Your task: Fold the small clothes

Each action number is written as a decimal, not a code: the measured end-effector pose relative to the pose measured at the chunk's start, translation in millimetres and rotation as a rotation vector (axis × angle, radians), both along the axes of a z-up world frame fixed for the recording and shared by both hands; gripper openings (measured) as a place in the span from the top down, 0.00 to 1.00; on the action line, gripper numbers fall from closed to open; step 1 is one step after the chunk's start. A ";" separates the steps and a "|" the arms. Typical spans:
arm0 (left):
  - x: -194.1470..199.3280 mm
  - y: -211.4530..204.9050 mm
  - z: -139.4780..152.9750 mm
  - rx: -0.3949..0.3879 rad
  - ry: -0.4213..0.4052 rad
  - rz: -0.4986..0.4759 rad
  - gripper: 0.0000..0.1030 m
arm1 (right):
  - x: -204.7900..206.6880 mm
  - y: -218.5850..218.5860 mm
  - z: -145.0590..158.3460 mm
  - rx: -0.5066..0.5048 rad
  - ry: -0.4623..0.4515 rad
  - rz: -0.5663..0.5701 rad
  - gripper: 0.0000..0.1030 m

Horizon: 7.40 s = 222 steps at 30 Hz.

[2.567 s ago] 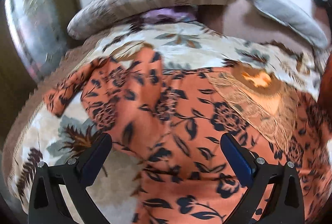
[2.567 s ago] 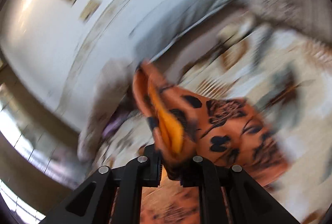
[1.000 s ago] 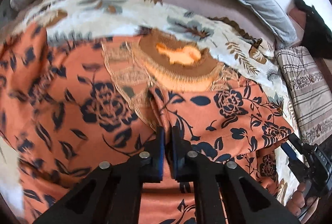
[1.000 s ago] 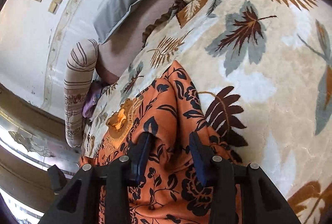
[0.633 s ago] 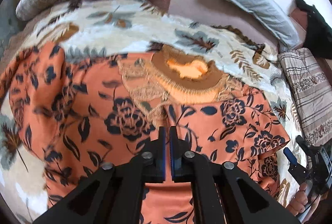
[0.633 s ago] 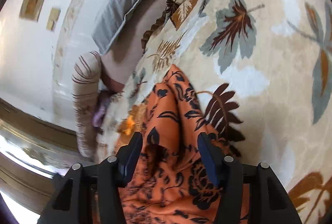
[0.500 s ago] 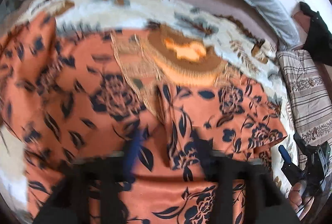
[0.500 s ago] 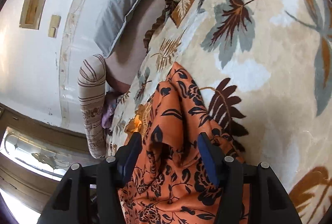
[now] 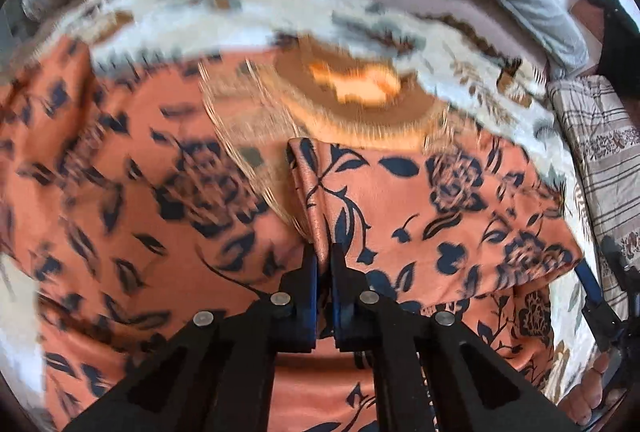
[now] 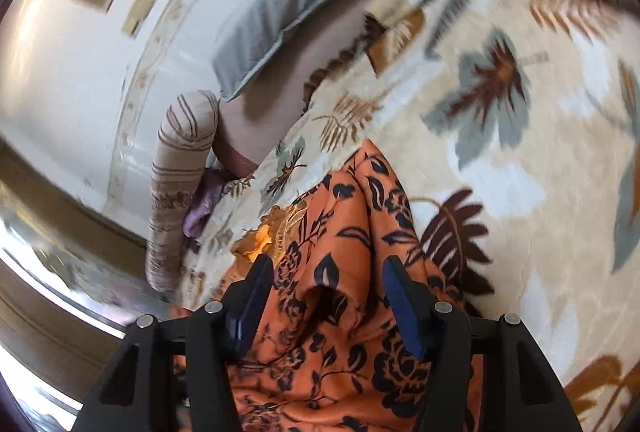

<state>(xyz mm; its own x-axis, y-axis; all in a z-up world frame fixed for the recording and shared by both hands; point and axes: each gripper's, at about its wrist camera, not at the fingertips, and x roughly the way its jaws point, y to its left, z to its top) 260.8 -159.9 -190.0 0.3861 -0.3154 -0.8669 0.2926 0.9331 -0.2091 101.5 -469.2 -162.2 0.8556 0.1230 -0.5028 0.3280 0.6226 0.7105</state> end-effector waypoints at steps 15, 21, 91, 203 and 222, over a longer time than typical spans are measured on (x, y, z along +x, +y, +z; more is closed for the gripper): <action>42.8 80.6 12.7 0.415 -0.038 0.094 0.94 | 4.0 -8.5 -20.7 0.067 0.073 -0.017 0.41; 26.7 112.9 31.5 0.324 -0.037 0.077 0.75 | 17.2 -3.0 -38.8 0.077 0.150 0.028 0.41; 19.5 -3.9 231.9 -0.426 -0.059 -0.247 0.35 | 9.2 12.1 -10.5 0.138 -0.038 0.092 0.31; -55.0 162.8 21.9 0.129 -0.208 0.087 0.14 | -80.0 48.1 -7.6 -0.148 0.296 0.161 0.34; -182.9 230.2 -14.6 0.047 0.127 0.052 0.24 | -130.0 48.0 -21.8 -0.088 0.262 0.219 0.27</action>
<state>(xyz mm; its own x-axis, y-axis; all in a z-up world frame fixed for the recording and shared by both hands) 77.9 70.2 -204.6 0.2873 -0.2559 -0.9230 0.2177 0.9559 -0.1973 -28.5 -421.2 -183.9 0.6543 0.2363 -0.7184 0.3436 0.7533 0.5608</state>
